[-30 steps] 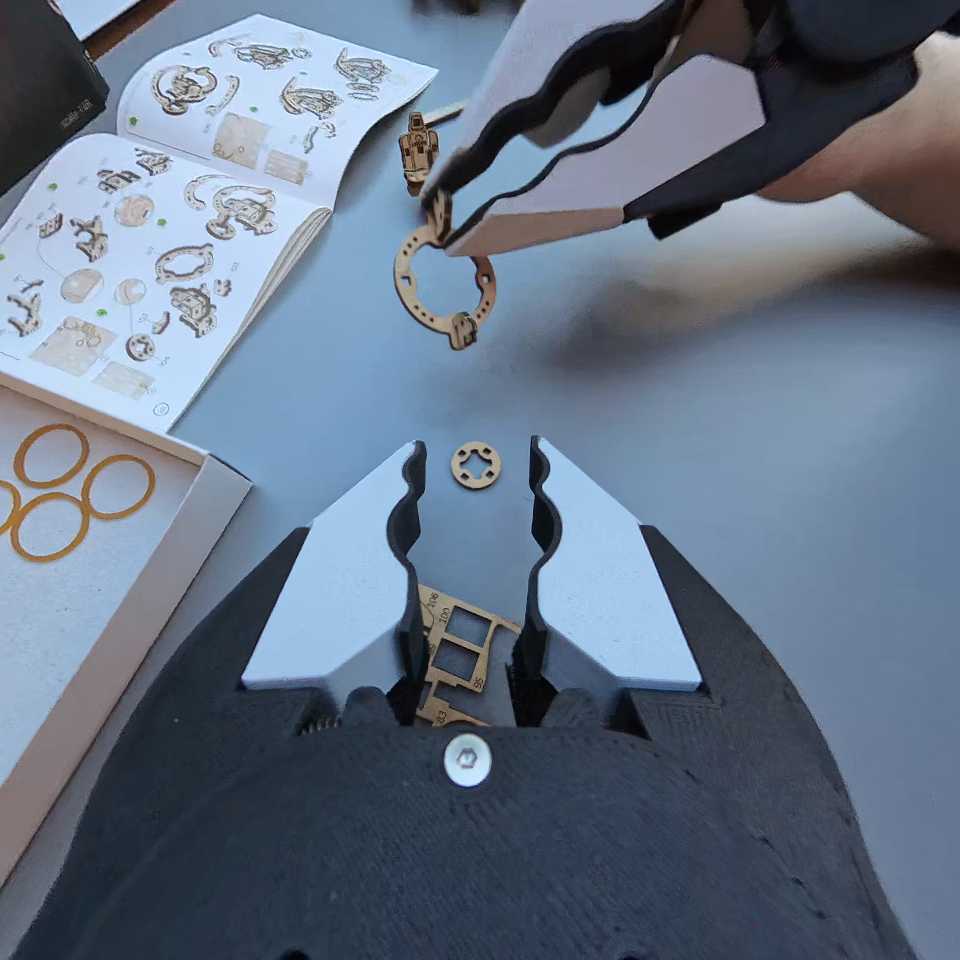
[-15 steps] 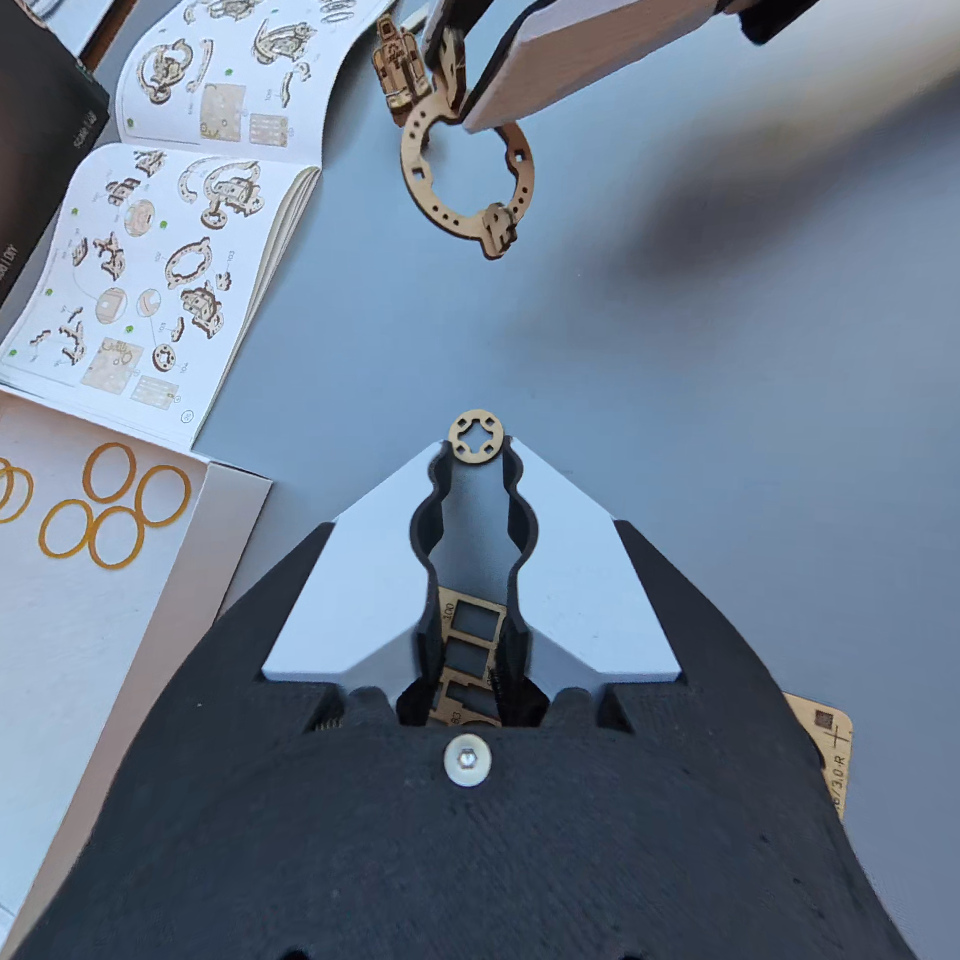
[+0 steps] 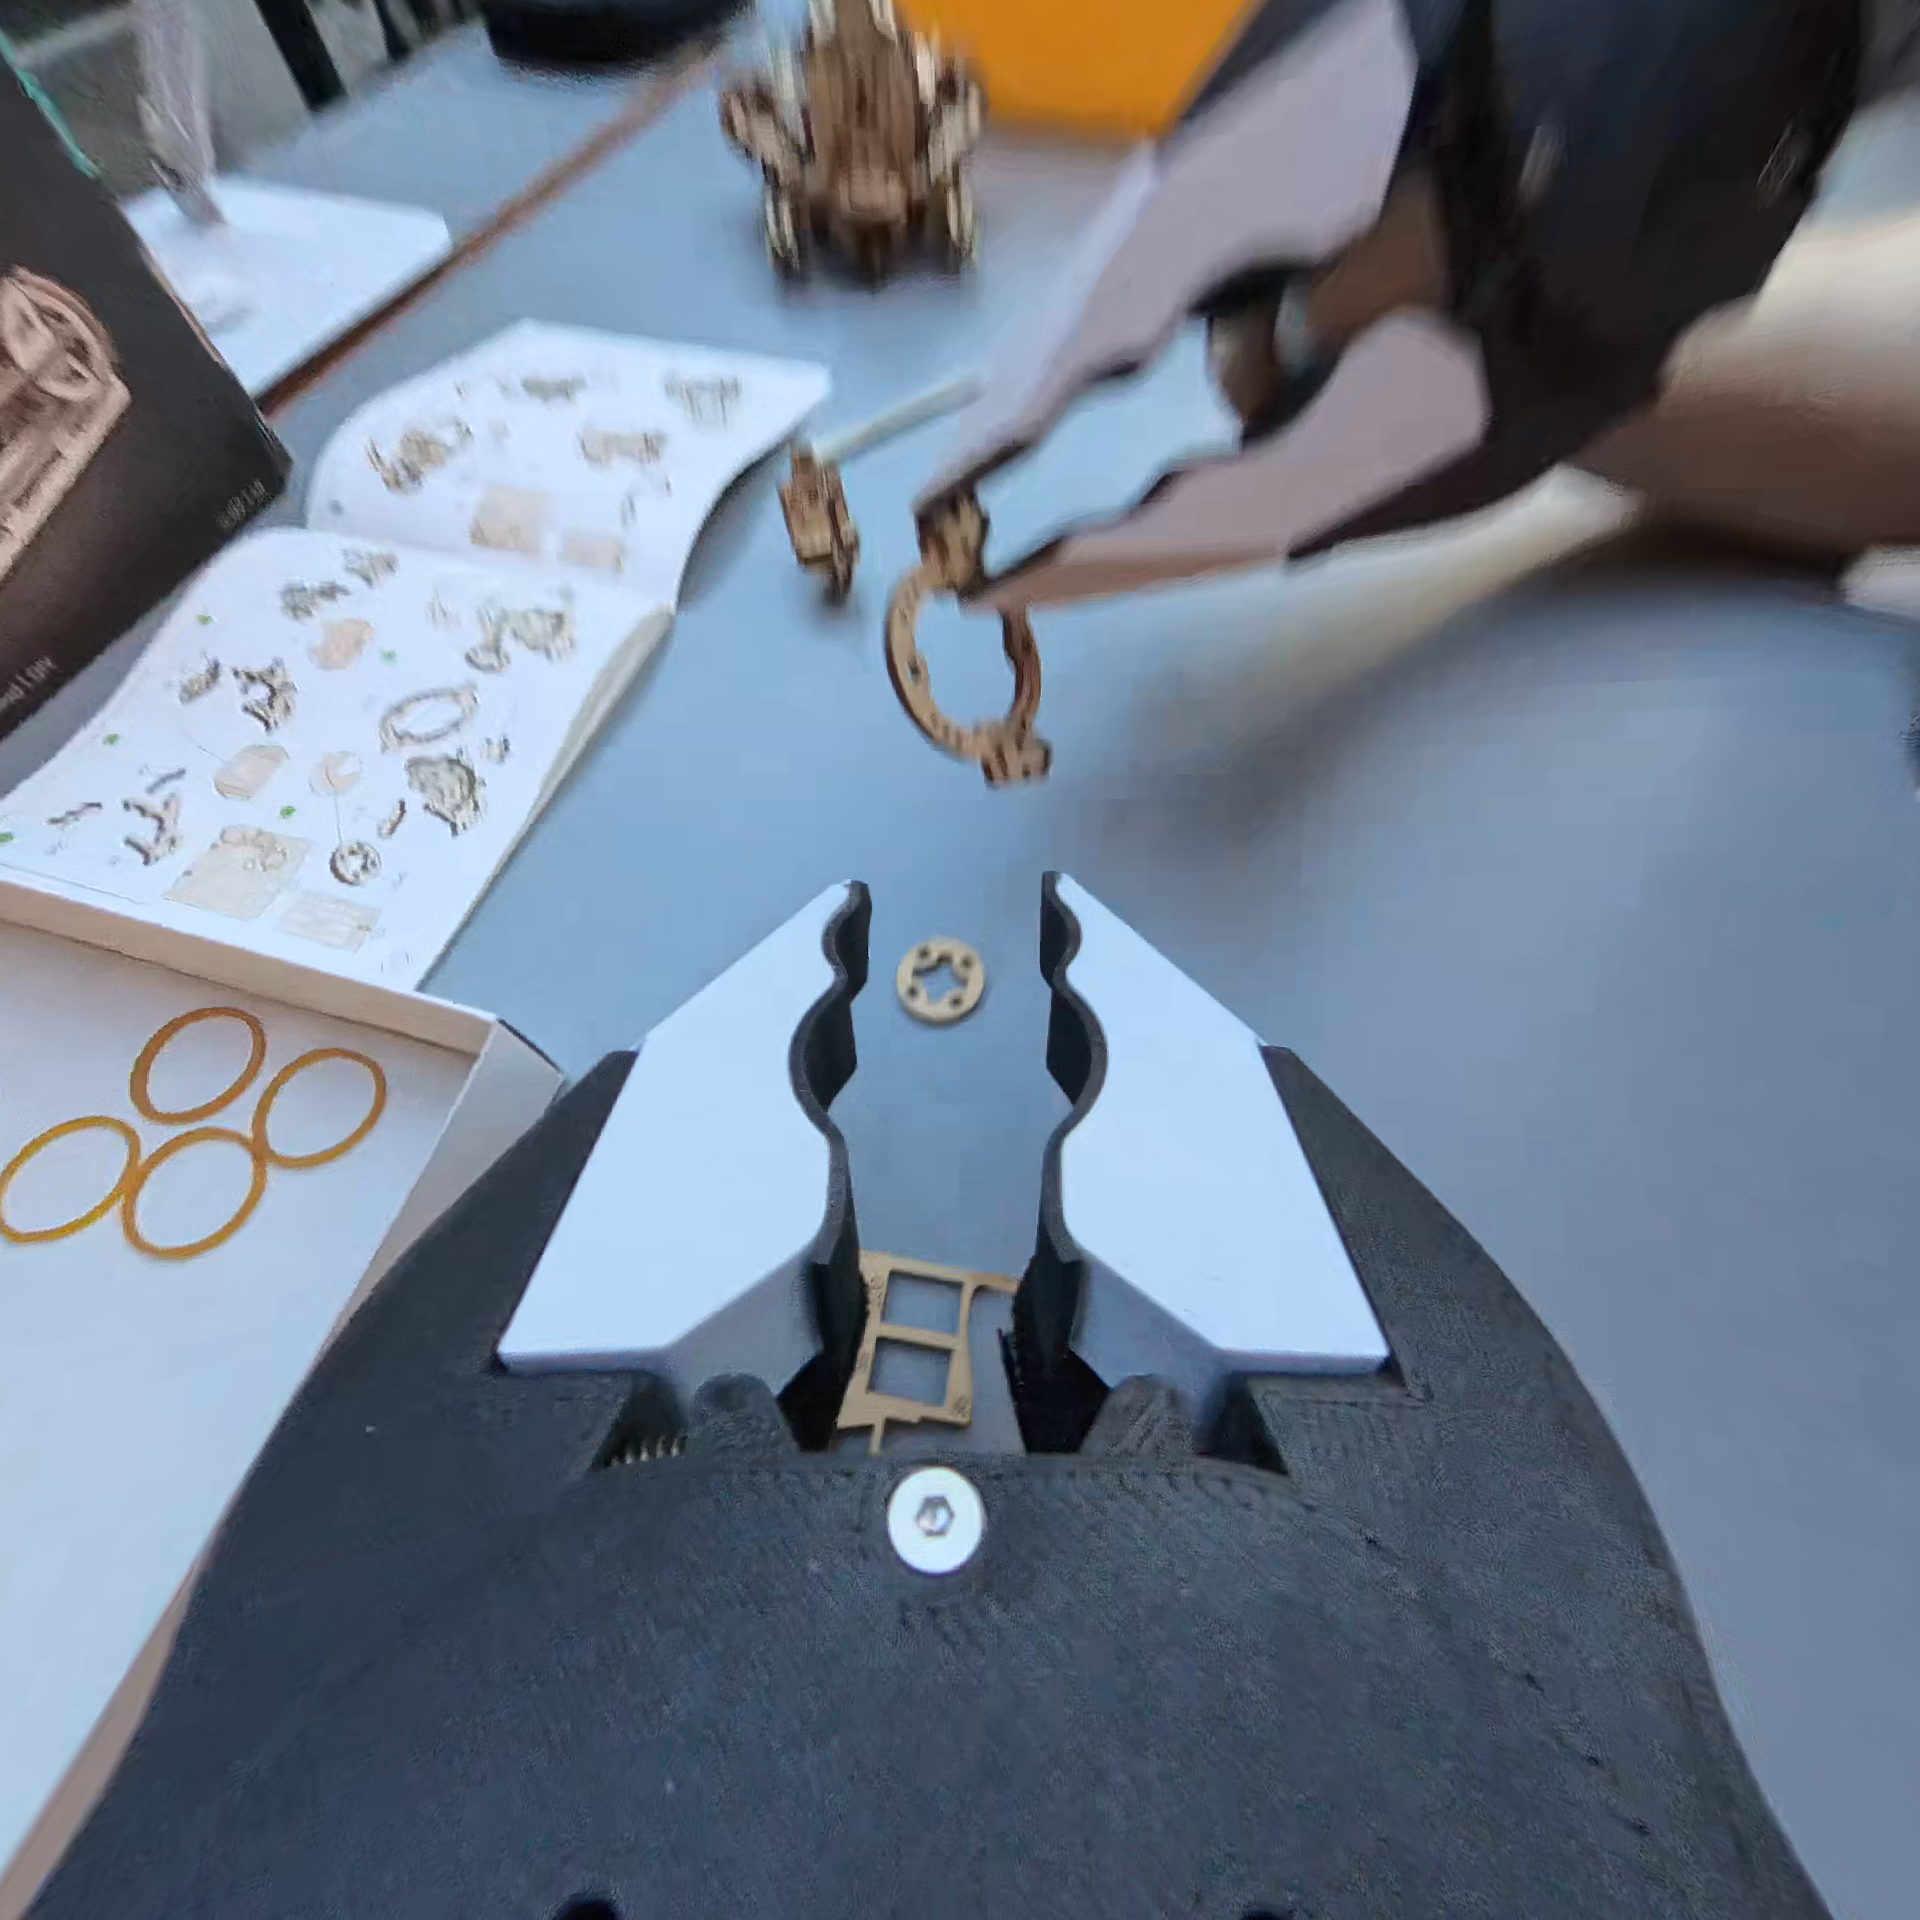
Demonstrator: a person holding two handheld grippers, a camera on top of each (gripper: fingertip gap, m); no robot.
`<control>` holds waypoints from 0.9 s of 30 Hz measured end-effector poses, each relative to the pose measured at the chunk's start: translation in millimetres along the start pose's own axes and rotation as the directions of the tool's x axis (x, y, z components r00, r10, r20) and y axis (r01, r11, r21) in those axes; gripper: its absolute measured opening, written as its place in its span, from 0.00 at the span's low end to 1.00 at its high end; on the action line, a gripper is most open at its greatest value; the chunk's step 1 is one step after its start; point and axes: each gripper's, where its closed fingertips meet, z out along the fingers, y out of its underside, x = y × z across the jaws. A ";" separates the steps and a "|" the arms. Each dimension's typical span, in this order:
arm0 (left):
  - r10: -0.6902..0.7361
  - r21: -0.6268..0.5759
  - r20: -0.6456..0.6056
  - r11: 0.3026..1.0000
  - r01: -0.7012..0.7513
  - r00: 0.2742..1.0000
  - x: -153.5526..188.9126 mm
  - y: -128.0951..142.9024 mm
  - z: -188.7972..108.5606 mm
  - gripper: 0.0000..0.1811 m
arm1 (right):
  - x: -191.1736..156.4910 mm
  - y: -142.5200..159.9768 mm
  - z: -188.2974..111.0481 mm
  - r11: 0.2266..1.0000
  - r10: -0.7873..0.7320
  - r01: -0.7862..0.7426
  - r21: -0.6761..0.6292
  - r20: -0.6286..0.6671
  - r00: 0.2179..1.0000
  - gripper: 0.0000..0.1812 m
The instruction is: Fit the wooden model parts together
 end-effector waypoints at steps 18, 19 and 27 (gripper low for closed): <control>-0.075 0.114 -0.187 0.989 0.098 0.979 13.6 -15.0 -1.1 0.00 | -8.7 -30.0 -4.0 0.989 -0.041 0.032 0.147 0.060 0.997 0.22; -0.077 0.120 -0.194 0.988 0.102 0.978 13.6 -15.5 -2.5 0.00 | -5.4 -28.3 -7.3 0.985 0.057 -0.071 0.160 0.091 0.994 0.21; -0.066 0.223 -0.013 0.972 0.067 0.998 -16.5 -30.9 -23.4 0.00 | -17.7 -0.1 5.6 0.568 0.789 -0.817 -0.099 0.348 0.506 0.16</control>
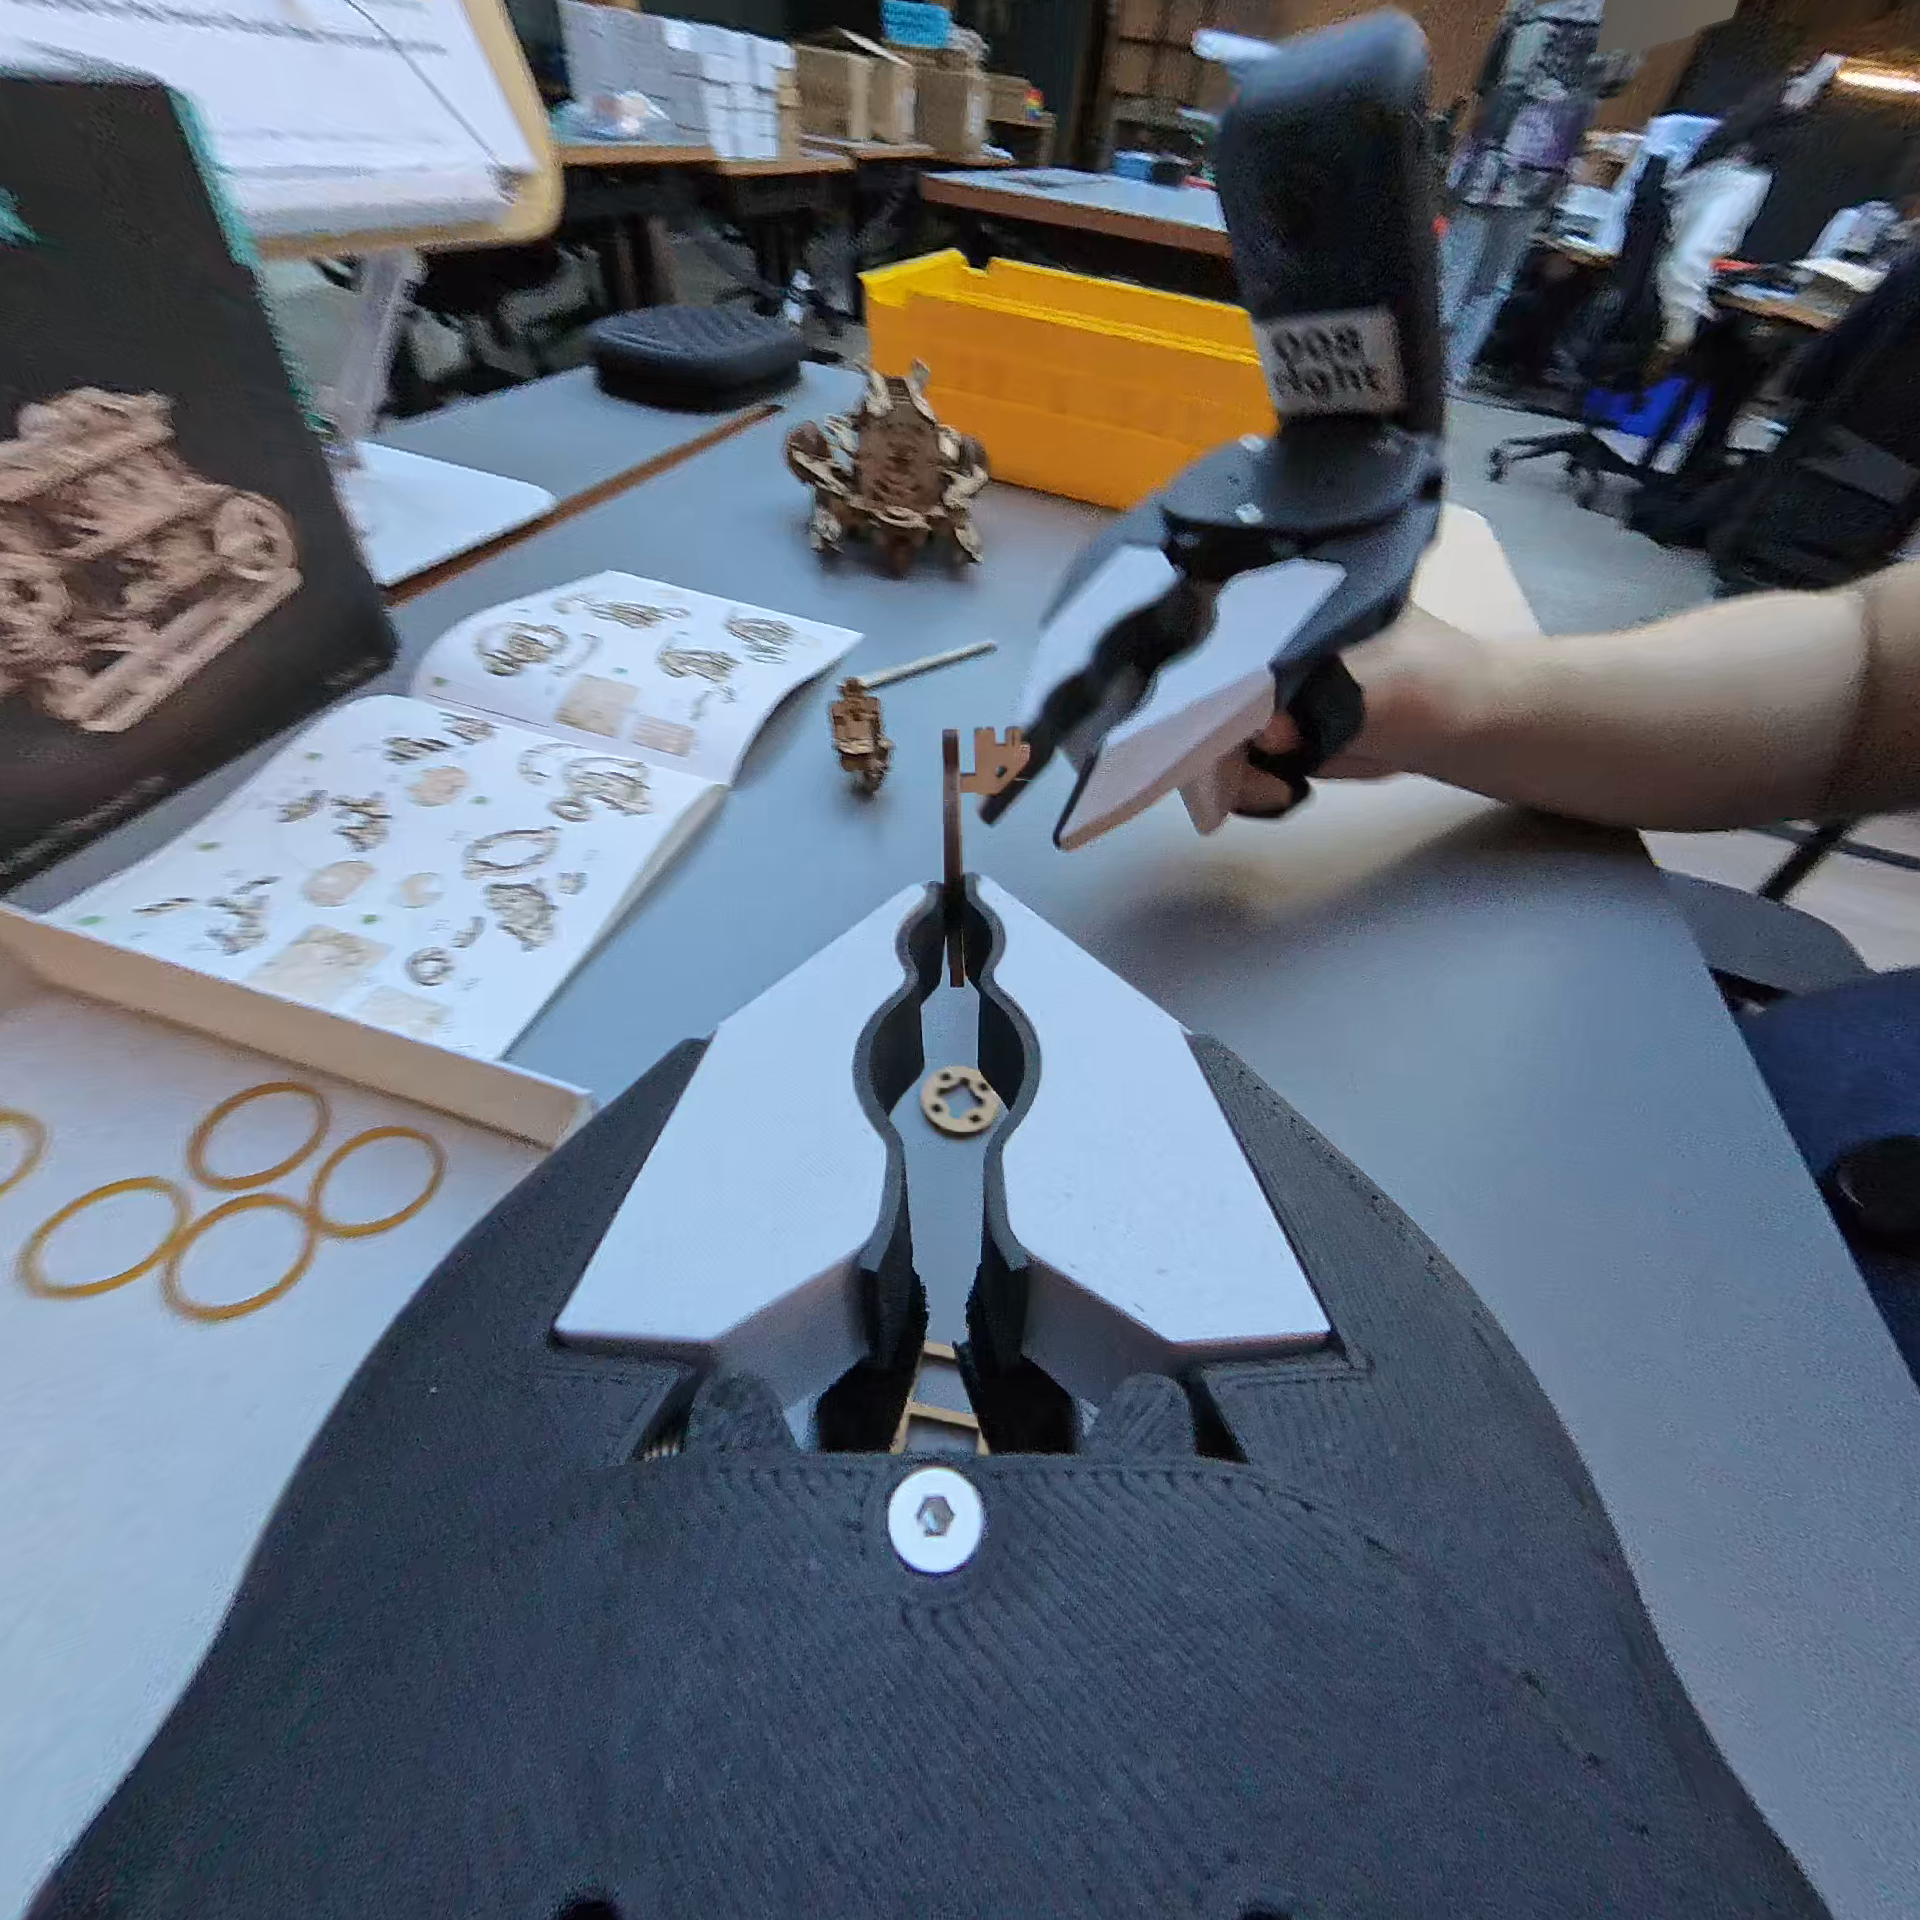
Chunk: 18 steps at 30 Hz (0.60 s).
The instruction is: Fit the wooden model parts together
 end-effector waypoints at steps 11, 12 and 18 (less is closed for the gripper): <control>0.027 0.193 0.179 0.979 -0.062 0.984 -9.6 -39.9 -39.0 0.00 | -11.4 52.8 54.6 0.944 -0.162 0.054 -0.325 -0.314 0.936 0.15; 0.026 0.199 0.178 0.978 -0.062 0.984 -8.6 -41.4 -39.2 0.00 | -11.4 51.7 57.1 0.945 -0.154 0.048 -0.324 -0.310 0.938 0.12; 0.037 0.239 0.188 0.968 -0.082 0.981 -3.4 -50.6 -41.5 0.00 | -55.5 65.0 51.5 0.870 -0.223 0.323 -0.373 0.286 0.932 0.11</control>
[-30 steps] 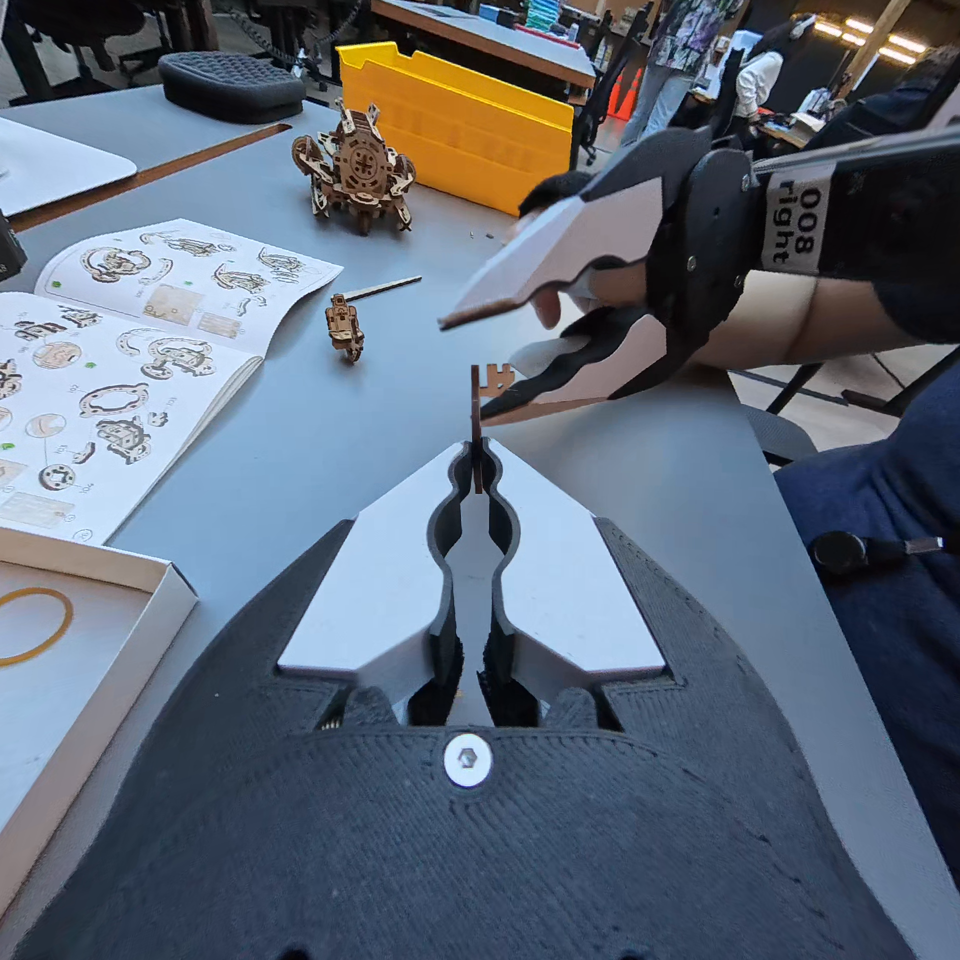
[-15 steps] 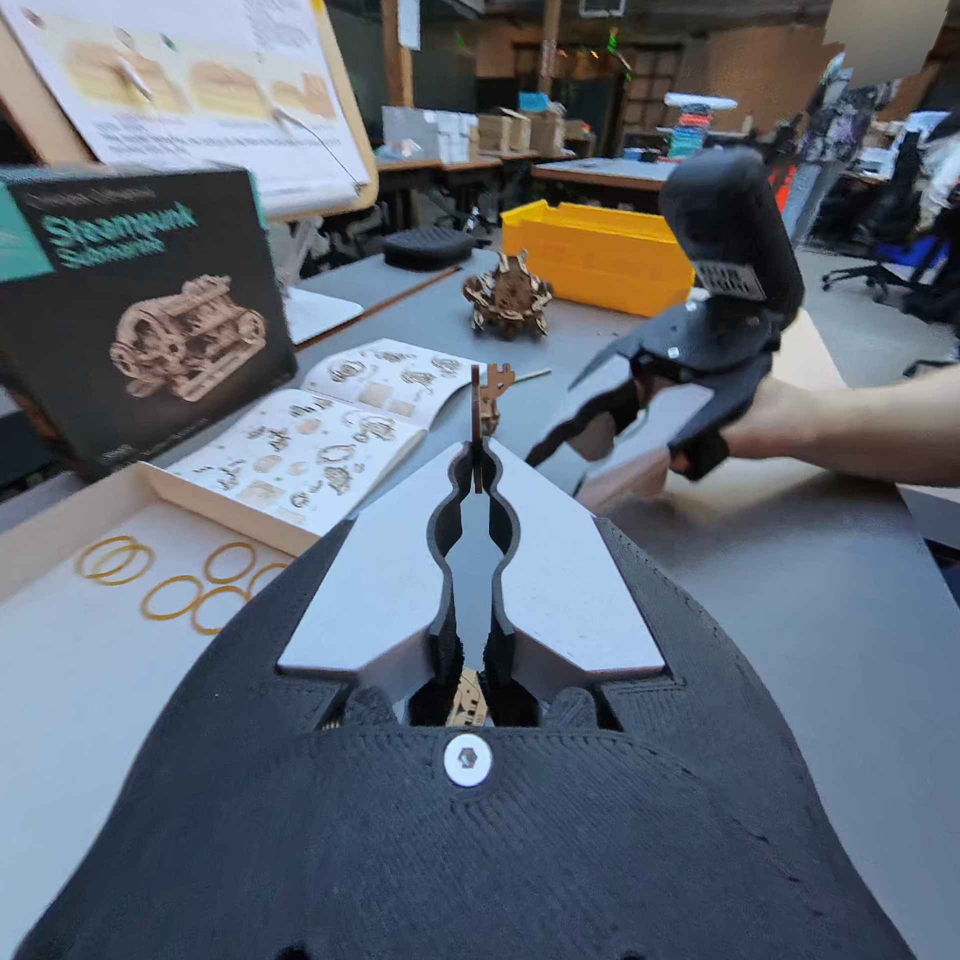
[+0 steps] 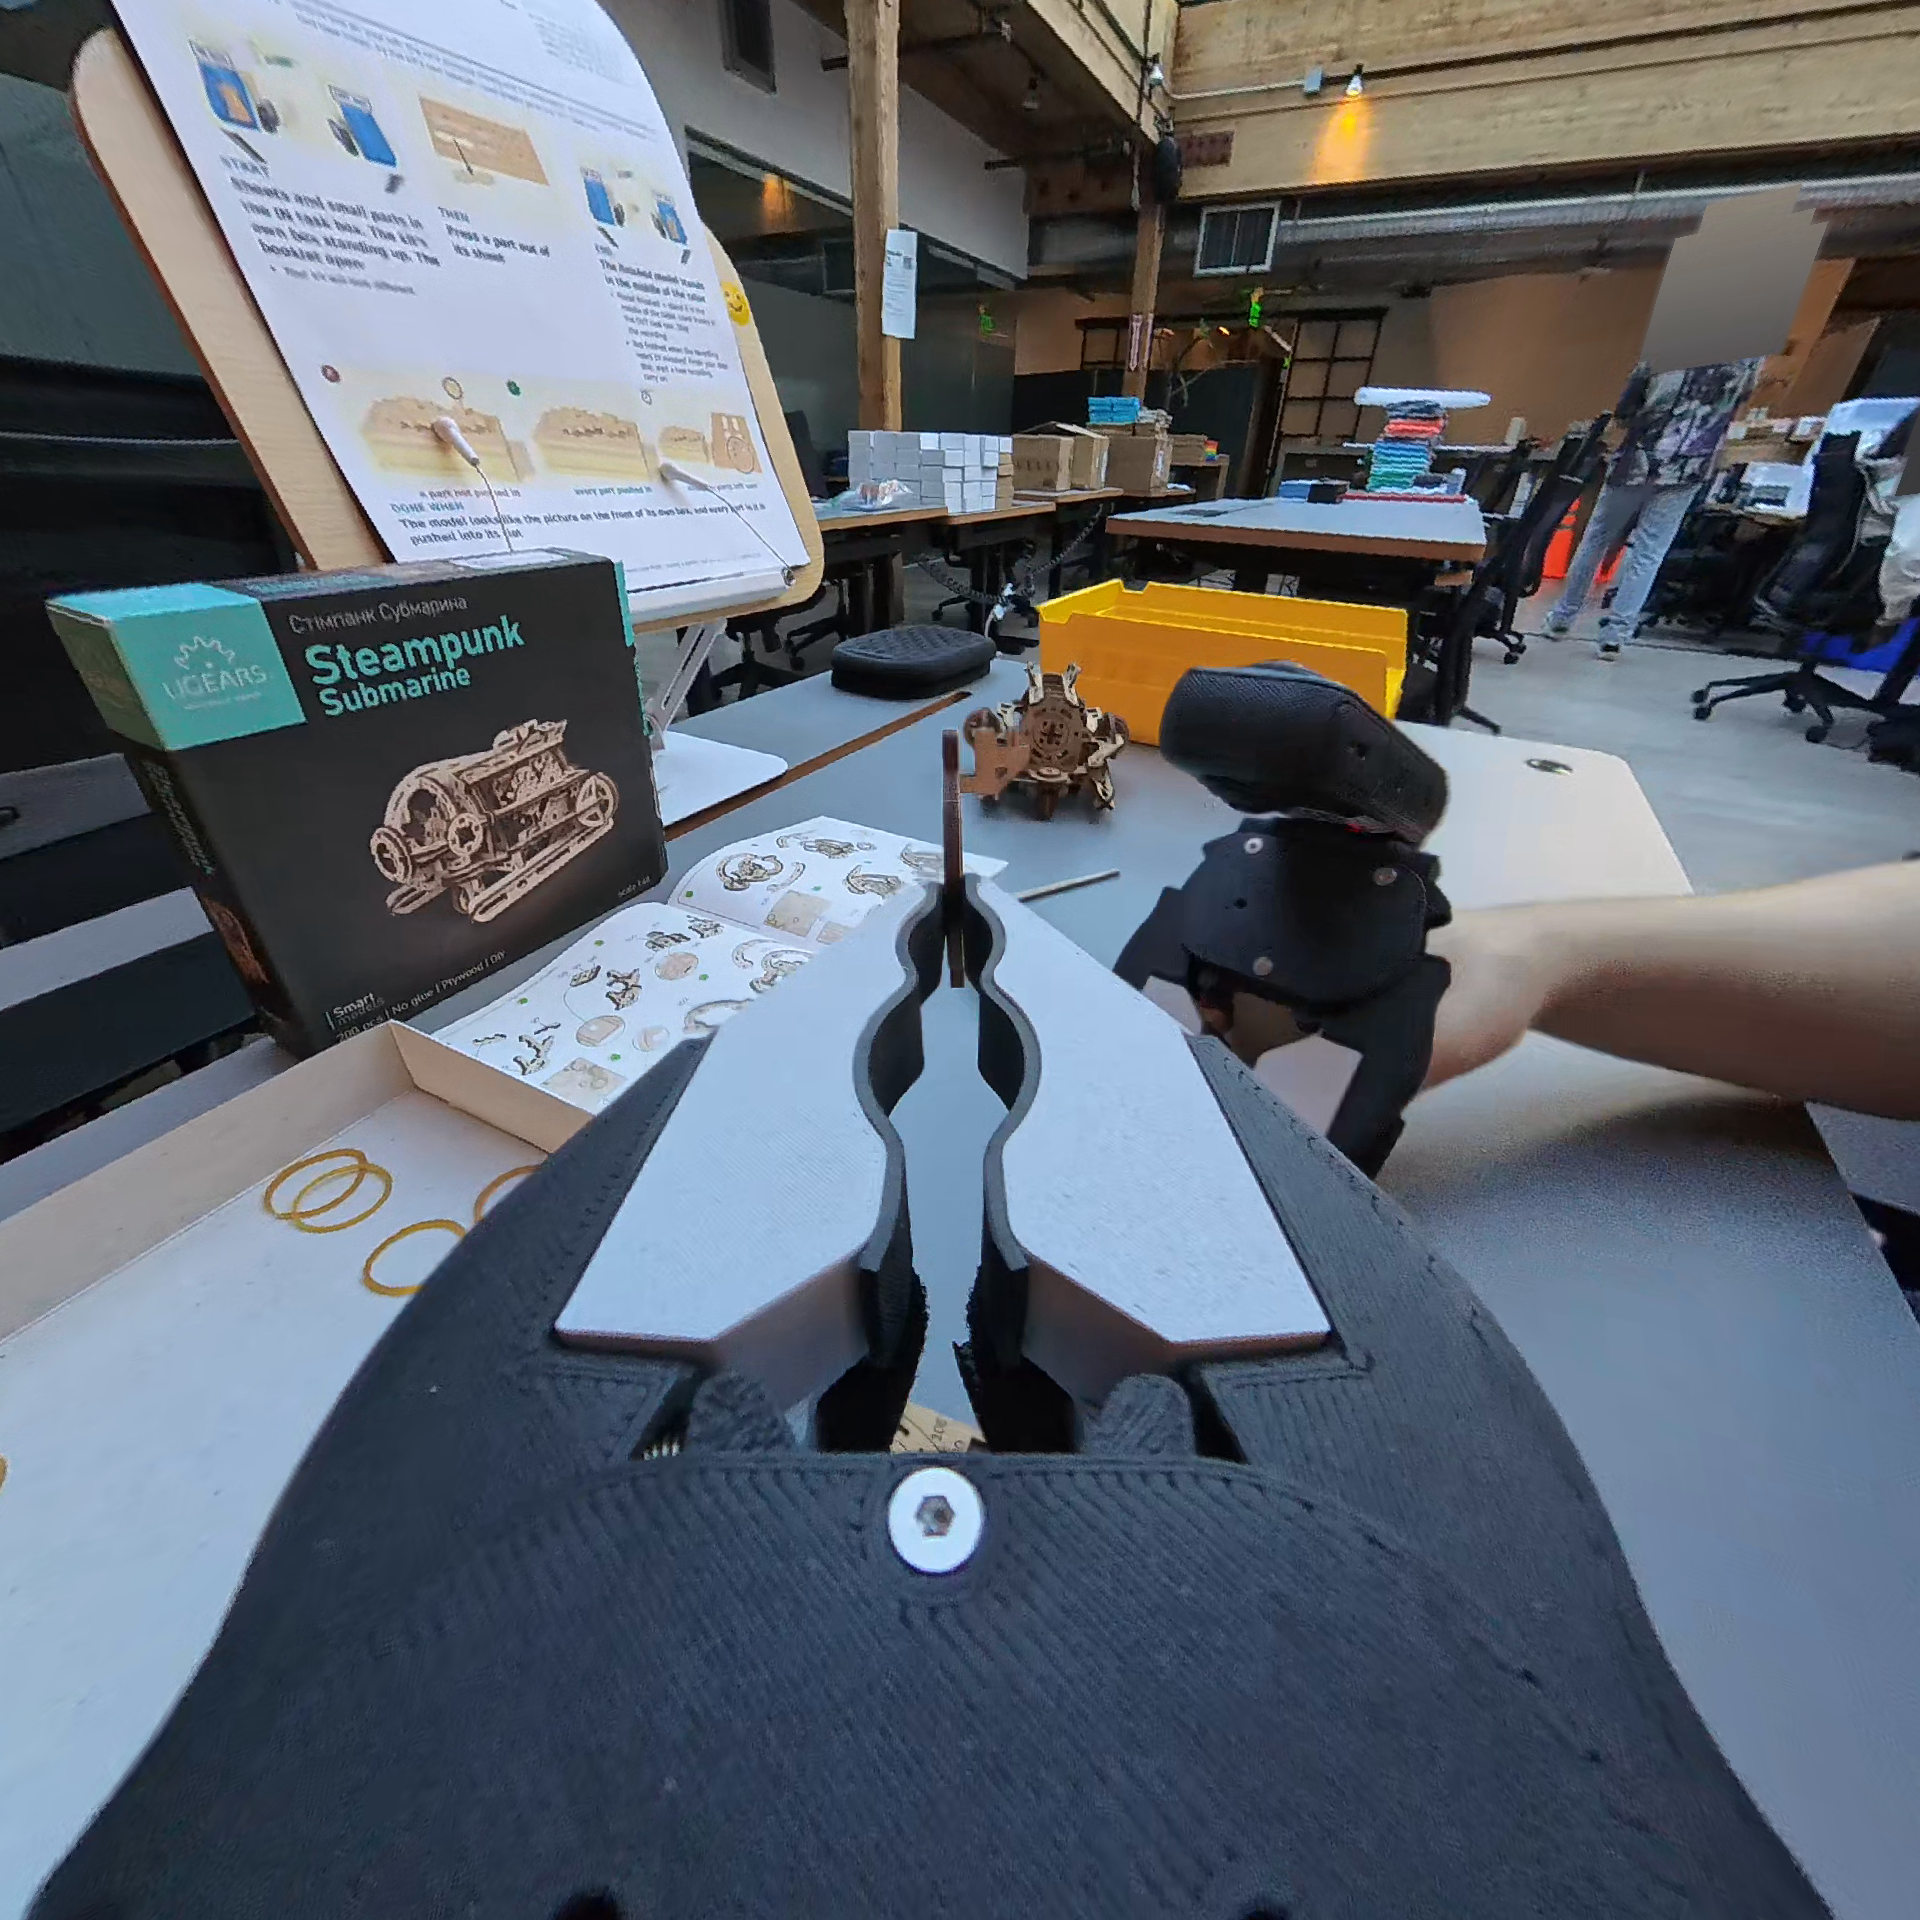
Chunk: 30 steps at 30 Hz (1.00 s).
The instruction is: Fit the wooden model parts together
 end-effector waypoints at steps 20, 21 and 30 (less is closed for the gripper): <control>0.056 -0.217 0.110 0.976 -0.031 0.992 62.3 65.5 31.0 0.00 | -2.7 -32.2 -95.4 0.962 -0.043 -0.035 0.271 0.278 0.960 0.19; 0.049 -0.214 0.105 0.976 -0.026 0.993 61.2 66.6 32.1 0.00 | 3.9 -25.3 -90.1 0.970 0.010 -0.066 0.233 0.237 0.971 0.16; 0.133 -0.267 0.178 0.960 -0.082 0.975 45.7 79.7 34.2 0.00 | 23.3 -16.1 -74.8 0.935 0.286 -0.218 0.280 -0.227 0.931 0.08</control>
